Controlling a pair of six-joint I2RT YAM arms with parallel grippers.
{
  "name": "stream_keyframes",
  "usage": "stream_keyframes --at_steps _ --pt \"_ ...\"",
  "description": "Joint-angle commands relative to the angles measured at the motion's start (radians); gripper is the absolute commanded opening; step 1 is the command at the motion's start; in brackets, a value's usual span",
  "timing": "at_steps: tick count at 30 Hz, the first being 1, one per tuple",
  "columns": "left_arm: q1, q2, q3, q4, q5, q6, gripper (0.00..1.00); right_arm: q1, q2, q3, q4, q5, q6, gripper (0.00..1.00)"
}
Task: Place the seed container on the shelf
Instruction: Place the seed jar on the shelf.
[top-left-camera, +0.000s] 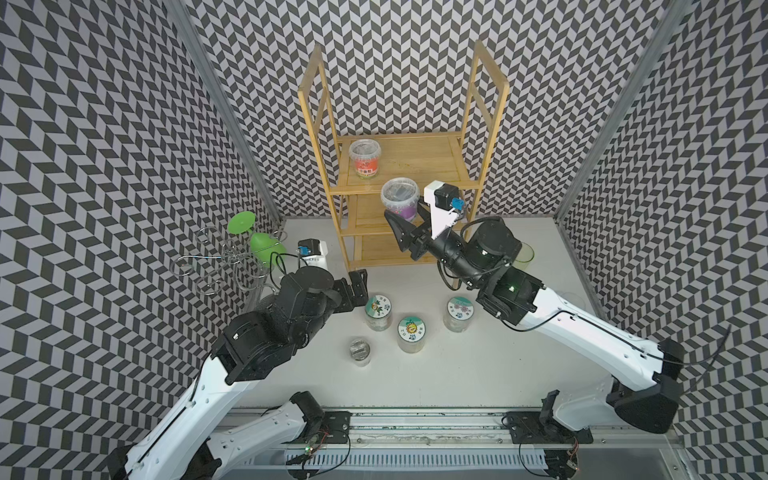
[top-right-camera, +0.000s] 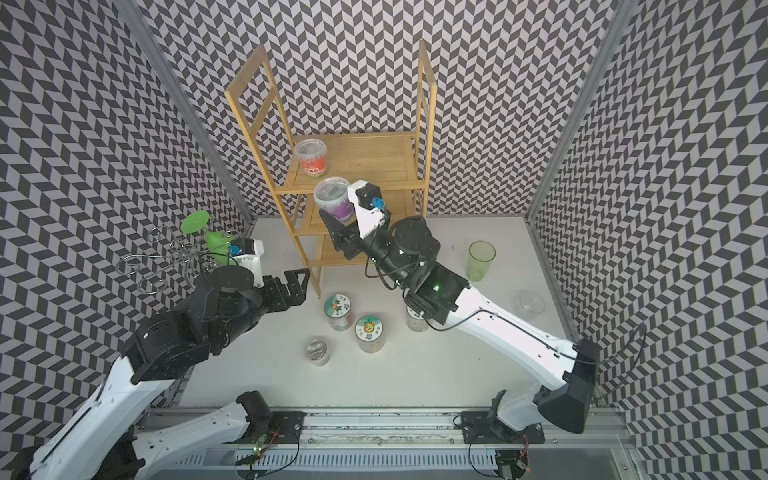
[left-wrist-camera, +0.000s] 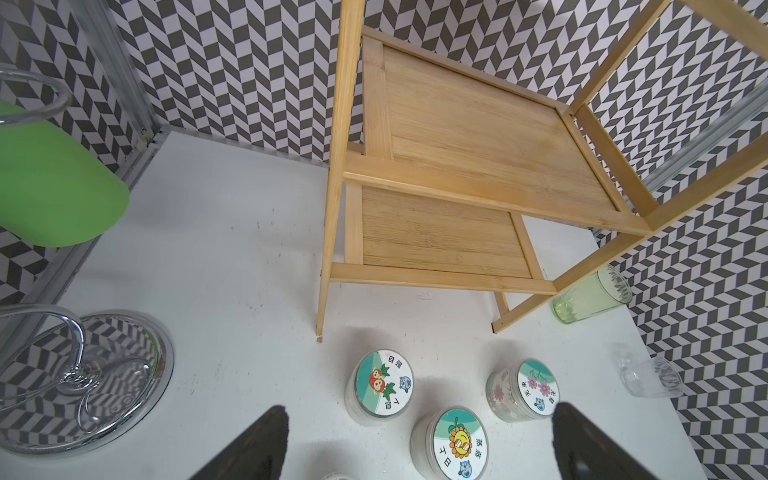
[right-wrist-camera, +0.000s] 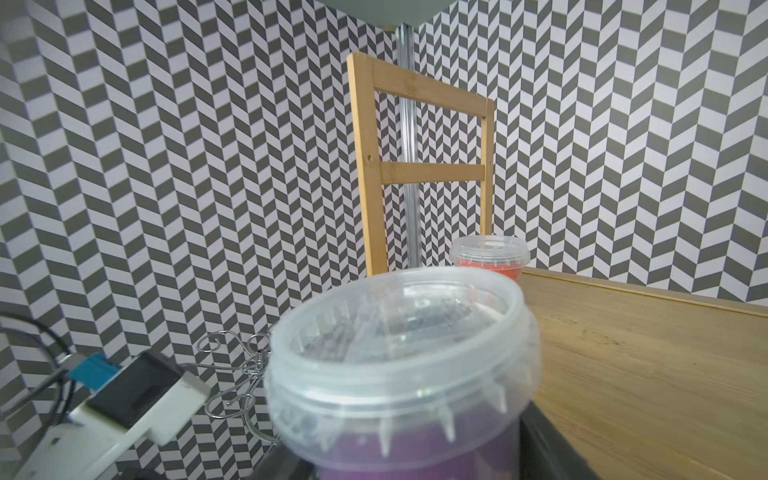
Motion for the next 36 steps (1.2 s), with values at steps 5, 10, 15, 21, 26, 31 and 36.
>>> stream_keyframes --at_steps 5,10,15,21,26,31,36 --pt "0.006 -0.029 -0.02 0.037 -0.011 -0.004 1.0 -0.024 0.126 0.242 -0.072 0.105 -0.025 0.65" --pt "0.006 -0.04 -0.029 0.057 -0.016 0.002 0.99 -0.044 0.242 0.431 -0.163 0.137 -0.002 0.65" --pt "0.006 -0.039 -0.029 0.07 -0.011 0.011 1.0 -0.075 0.344 0.591 -0.235 0.152 0.024 0.65" --pt "0.006 -0.04 -0.033 0.072 -0.016 0.02 1.0 -0.113 0.414 0.692 -0.294 0.164 0.055 0.65" --pt "0.006 -0.035 -0.036 0.076 -0.019 0.032 1.0 -0.133 0.457 0.734 -0.335 0.175 0.068 0.65" --pt "0.007 -0.023 -0.036 0.085 -0.014 0.044 1.0 -0.146 0.483 0.75 -0.345 0.174 0.075 0.65" --pt "0.009 -0.015 -0.034 0.09 -0.014 0.055 0.99 -0.154 0.506 0.771 -0.362 0.171 0.084 0.66"
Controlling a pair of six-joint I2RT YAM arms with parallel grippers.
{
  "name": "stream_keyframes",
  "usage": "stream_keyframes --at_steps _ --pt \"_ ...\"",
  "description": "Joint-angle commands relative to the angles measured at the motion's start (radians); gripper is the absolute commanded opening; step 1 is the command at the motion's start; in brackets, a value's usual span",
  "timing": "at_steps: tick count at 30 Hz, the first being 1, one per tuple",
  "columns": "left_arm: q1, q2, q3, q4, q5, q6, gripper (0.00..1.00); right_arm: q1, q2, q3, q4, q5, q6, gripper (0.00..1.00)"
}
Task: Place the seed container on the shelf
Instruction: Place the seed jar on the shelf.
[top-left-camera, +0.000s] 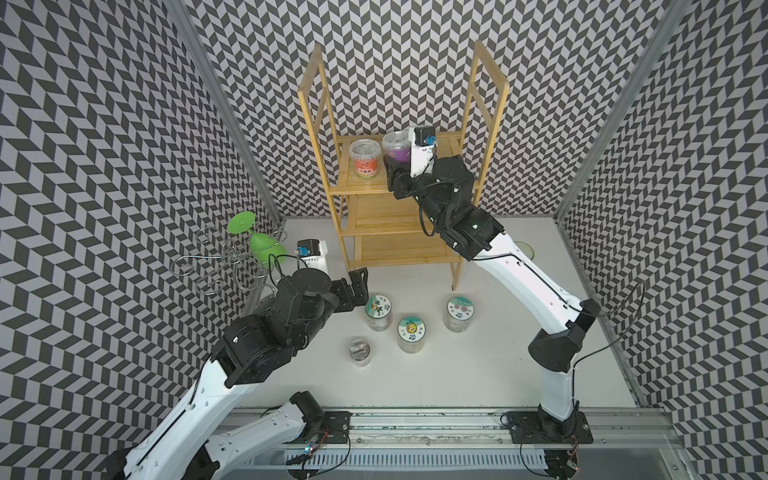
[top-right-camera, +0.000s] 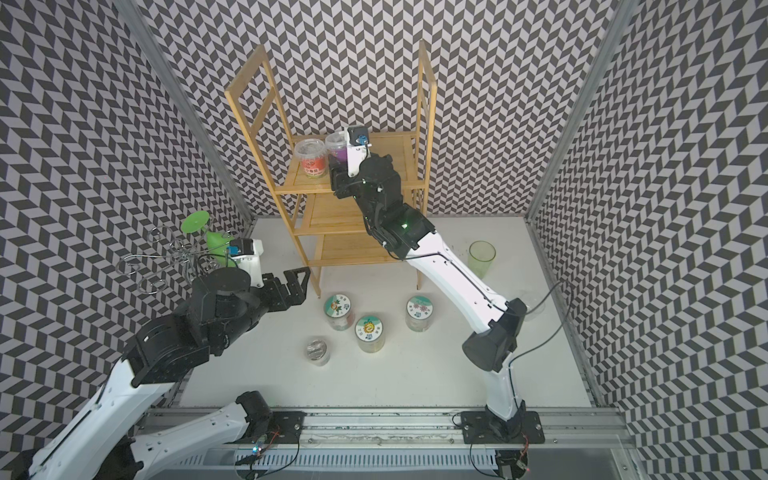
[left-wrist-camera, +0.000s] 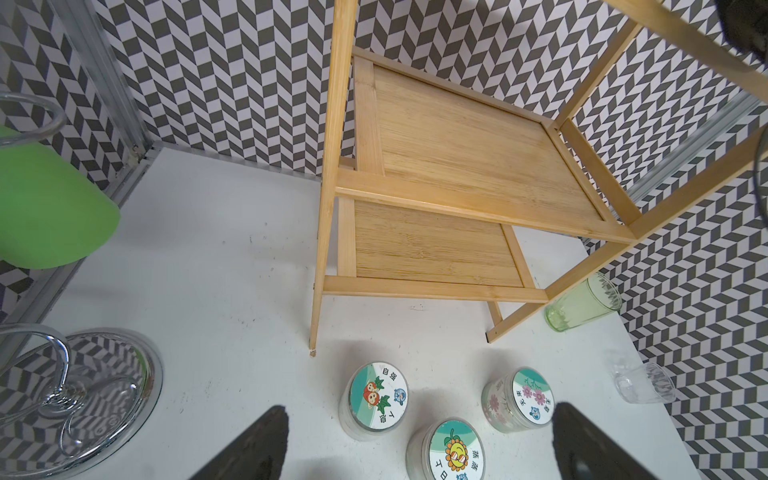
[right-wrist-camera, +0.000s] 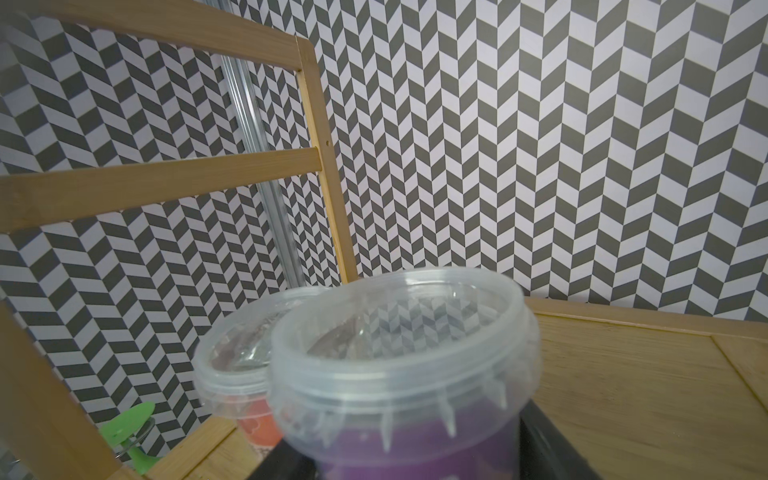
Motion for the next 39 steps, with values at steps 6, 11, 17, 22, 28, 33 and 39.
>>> stream_keyframes --at_steps 6,11,17,22,28,33,39 --pt "0.014 0.004 -0.009 0.025 -0.016 0.035 1.0 -0.011 0.026 0.044 -0.009 0.013 0.035 0.67" --pt "0.019 0.003 -0.009 0.027 -0.015 0.043 1.0 -0.016 0.025 0.045 -0.024 0.012 0.048 0.69" --pt "0.022 0.007 -0.012 0.028 -0.011 0.052 1.0 -0.016 0.018 0.04 -0.049 0.017 0.053 0.7" --pt "0.026 0.01 -0.009 0.03 -0.003 0.056 1.0 -0.018 0.008 0.034 -0.053 0.021 0.049 0.71" --pt "0.029 0.011 -0.01 0.031 0.007 0.058 0.99 -0.019 -0.017 0.024 -0.09 0.033 0.045 0.73" --pt "0.029 0.011 -0.01 0.032 0.01 0.059 1.0 -0.023 -0.049 -0.024 -0.096 0.045 0.044 0.74" --pt "0.03 0.009 -0.014 0.035 0.013 0.061 1.0 -0.027 -0.072 -0.048 -0.115 0.047 0.047 0.78"
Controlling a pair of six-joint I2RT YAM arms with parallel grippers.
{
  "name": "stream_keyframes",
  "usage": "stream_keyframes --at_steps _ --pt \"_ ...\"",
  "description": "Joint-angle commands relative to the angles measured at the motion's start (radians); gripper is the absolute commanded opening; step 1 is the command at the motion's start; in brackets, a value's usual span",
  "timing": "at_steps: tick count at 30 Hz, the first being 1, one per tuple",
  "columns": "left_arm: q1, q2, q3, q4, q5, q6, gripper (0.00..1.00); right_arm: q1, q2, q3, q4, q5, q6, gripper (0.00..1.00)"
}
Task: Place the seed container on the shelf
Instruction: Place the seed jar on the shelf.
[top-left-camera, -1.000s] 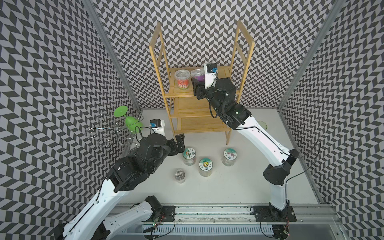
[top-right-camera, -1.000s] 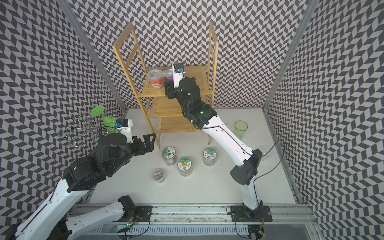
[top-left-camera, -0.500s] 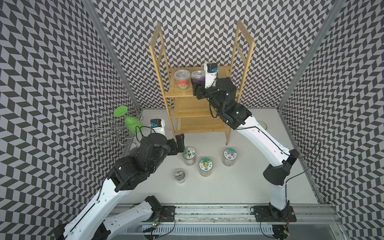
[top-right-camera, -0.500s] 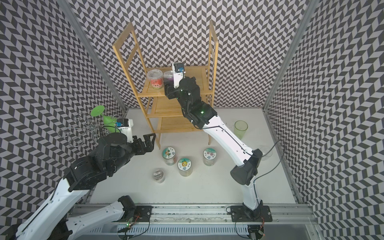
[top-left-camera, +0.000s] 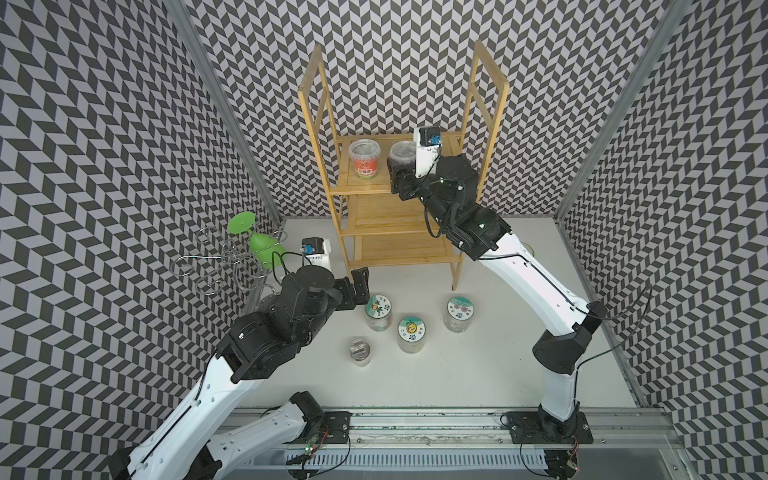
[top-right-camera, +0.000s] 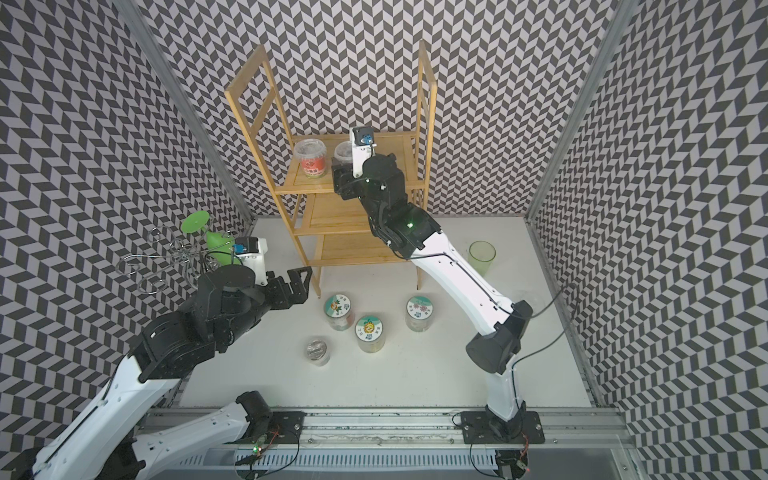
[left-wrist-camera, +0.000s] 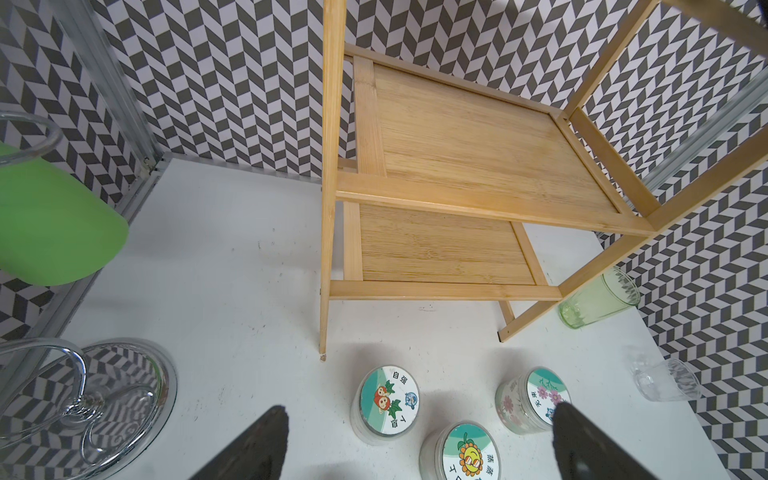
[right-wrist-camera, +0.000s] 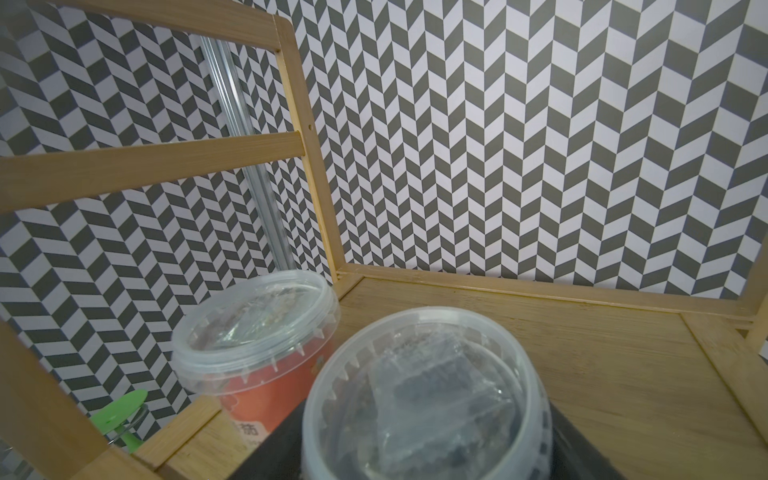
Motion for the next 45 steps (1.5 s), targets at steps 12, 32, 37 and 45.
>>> stream_keyframes --at_steps 12,32,37,45 --pt "0.007 0.0 -0.013 0.035 0.012 0.019 1.0 -0.022 -0.013 -0.013 -0.064 -0.002 0.023 0.77" --pt "0.018 -0.004 -0.017 0.034 0.011 0.019 1.0 -0.032 0.069 0.083 -0.08 -0.044 0.054 0.78" --pt "0.019 -0.001 -0.016 0.036 0.012 0.02 0.99 -0.032 0.057 0.08 -0.091 -0.048 0.052 0.8" --pt "0.022 0.004 -0.01 0.035 0.018 0.028 1.0 -0.032 0.014 0.028 -0.085 -0.046 0.043 0.85"
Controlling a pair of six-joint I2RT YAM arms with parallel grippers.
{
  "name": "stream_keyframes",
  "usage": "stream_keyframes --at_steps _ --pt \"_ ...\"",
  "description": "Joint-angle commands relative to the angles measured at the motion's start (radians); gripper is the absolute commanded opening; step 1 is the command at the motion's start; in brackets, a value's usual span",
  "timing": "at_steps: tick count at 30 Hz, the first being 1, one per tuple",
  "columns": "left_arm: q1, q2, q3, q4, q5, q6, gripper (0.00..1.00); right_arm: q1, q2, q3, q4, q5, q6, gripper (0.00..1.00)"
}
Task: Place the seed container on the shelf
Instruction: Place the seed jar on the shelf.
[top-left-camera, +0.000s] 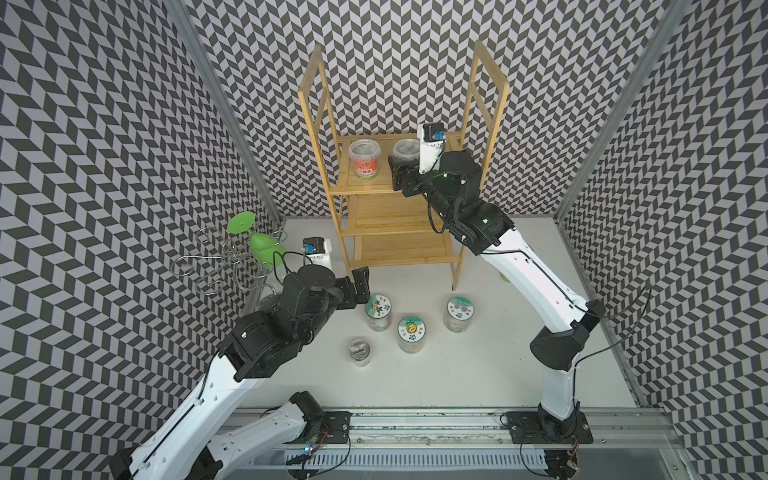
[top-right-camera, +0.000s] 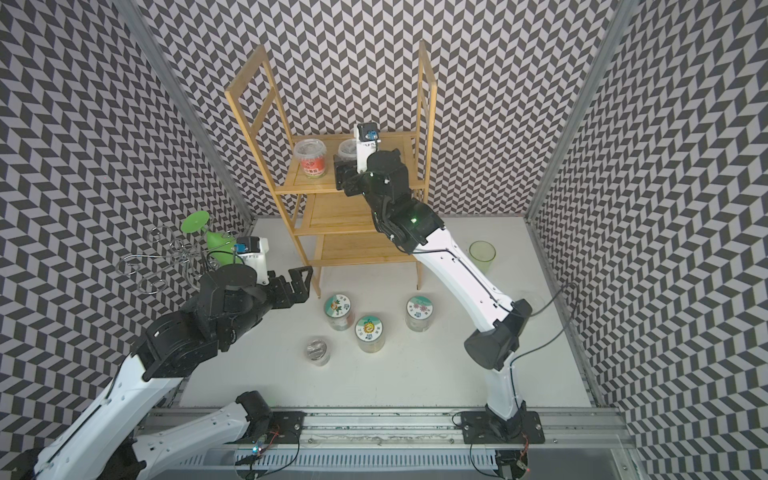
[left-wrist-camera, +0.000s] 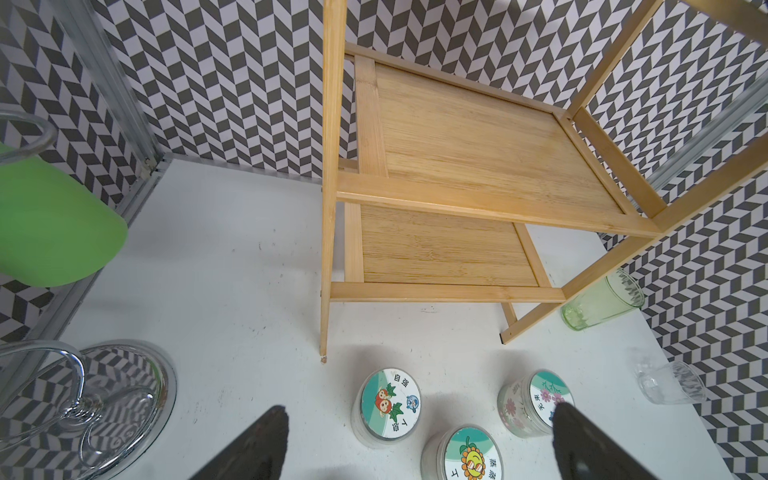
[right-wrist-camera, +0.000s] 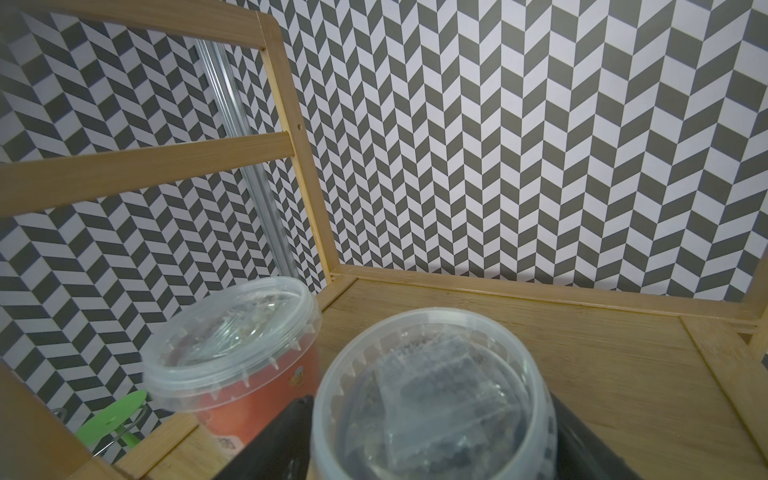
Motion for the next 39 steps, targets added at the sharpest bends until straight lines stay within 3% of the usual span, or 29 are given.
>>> stream_keyframes --at_steps 1,17,39 --pt "0.008 0.001 0.005 0.014 0.011 0.018 0.99 -0.004 -0.018 -0.03 -0.047 0.004 0.021 0.85" --pt "0.011 0.004 0.006 0.021 0.024 0.026 1.0 0.003 -0.068 -0.099 -0.04 -0.036 0.019 0.88" --pt "0.013 -0.005 -0.005 0.018 0.02 0.021 0.99 0.023 -0.008 -0.02 -0.038 -0.135 0.016 0.88"
